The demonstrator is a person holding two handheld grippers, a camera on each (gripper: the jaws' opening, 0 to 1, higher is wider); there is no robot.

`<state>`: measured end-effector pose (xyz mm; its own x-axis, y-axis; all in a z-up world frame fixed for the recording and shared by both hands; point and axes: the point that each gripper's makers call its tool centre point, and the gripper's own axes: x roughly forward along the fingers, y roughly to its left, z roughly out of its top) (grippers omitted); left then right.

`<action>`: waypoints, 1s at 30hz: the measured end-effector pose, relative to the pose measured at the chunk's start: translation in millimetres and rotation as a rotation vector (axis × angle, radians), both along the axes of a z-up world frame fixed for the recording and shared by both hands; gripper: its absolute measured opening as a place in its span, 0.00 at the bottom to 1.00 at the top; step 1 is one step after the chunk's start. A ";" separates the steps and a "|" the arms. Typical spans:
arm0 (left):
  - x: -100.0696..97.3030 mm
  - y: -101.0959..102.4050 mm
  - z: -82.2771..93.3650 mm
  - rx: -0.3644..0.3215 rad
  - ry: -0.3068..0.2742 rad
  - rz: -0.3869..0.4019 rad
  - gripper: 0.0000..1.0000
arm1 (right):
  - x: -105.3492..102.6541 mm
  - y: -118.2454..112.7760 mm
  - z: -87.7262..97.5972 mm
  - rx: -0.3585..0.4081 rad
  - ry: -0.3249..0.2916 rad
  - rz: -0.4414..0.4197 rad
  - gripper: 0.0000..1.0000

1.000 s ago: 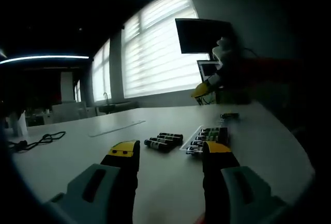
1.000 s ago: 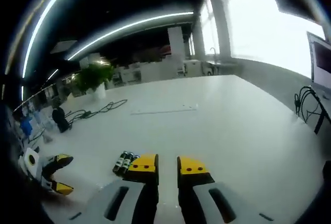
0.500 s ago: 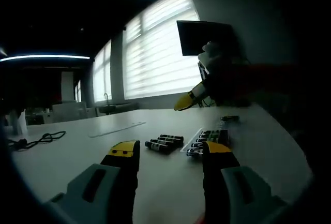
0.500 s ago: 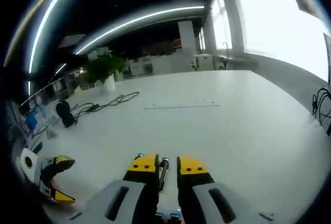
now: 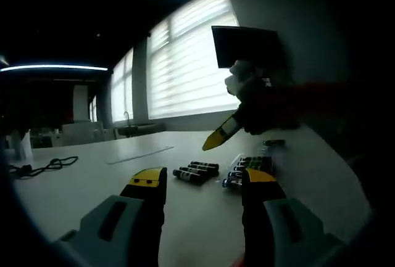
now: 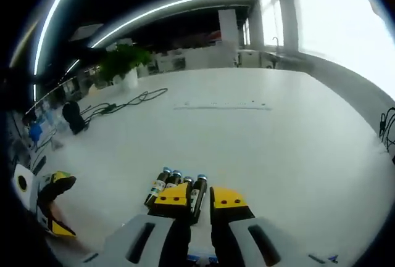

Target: Grip medicine bottles put into box

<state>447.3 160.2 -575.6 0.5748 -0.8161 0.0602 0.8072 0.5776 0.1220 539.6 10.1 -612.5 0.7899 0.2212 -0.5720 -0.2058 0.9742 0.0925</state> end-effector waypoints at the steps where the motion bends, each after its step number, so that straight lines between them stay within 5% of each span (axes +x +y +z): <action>1: 0.1 0.1 0.0 0.000 0.000 0.000 0.42 | -0.2 0.6 -1.5 0.003 0.005 0.001 0.08; 30: 1.0 1.0 2.1 -0.019 0.005 0.000 0.42 | 1.9 -3.7 -31.0 -0.006 0.073 -0.023 0.07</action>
<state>448.3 161.2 -573.5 0.5749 -0.8150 0.0725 0.8080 0.5795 0.1068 541.5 6.5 -643.5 0.7509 0.2000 -0.6294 -0.1764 0.9792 0.1006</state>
